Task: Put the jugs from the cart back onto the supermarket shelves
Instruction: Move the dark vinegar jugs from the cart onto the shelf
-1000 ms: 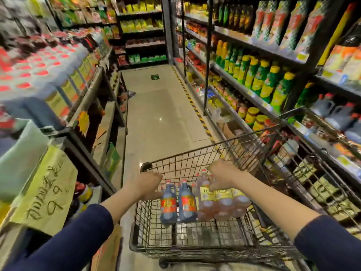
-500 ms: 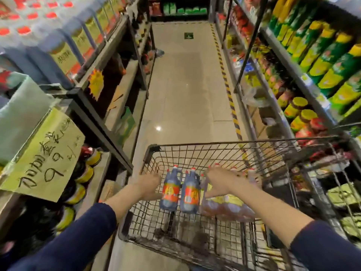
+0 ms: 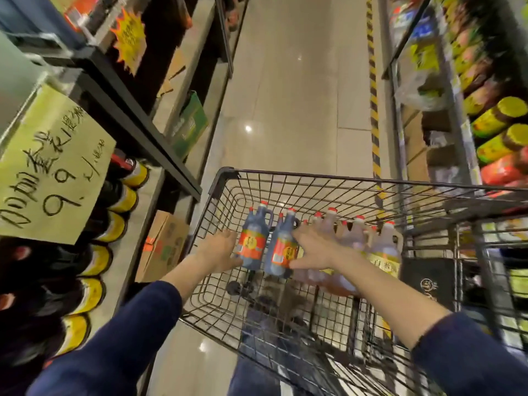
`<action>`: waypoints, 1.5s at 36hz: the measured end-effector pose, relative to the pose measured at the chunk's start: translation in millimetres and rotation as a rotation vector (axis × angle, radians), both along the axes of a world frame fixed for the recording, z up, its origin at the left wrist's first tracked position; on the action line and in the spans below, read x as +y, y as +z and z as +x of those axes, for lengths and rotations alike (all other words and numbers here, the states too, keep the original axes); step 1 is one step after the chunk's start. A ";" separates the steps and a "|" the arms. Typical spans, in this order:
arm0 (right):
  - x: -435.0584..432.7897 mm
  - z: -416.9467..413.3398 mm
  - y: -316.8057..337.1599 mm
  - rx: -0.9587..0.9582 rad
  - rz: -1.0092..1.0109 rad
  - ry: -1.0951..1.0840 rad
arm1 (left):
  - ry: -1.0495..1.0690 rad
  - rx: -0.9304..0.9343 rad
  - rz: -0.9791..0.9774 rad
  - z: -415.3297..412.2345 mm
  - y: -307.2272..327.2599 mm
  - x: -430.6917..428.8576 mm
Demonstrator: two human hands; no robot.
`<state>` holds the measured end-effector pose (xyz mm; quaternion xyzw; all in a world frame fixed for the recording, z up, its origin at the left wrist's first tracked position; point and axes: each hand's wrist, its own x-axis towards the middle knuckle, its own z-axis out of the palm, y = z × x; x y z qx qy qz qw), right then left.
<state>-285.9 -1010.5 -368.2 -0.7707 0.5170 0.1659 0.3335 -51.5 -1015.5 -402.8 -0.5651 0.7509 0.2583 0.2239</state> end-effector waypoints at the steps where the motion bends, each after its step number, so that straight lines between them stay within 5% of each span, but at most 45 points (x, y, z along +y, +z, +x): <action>1: -0.5 1.4 -6.0 -0.009 0.015 -0.023 | 0.015 0.014 0.003 0.5 -5.1 -1.5; 9: -0.4 7.4 -45.8 -0.124 0.132 -0.213 | 0.069 0.071 0.130 -6.1 -44.4 -16.5; 29: -17.6 8.6 -134.5 -0.349 0.193 -0.606 | 0.714 0.399 0.517 19.2 -236.3 -23.9; 54: 2.9 39.9 -212.4 -0.187 0.432 -1.017 | 1.095 0.647 0.761 -0.7 -166.3 -33.2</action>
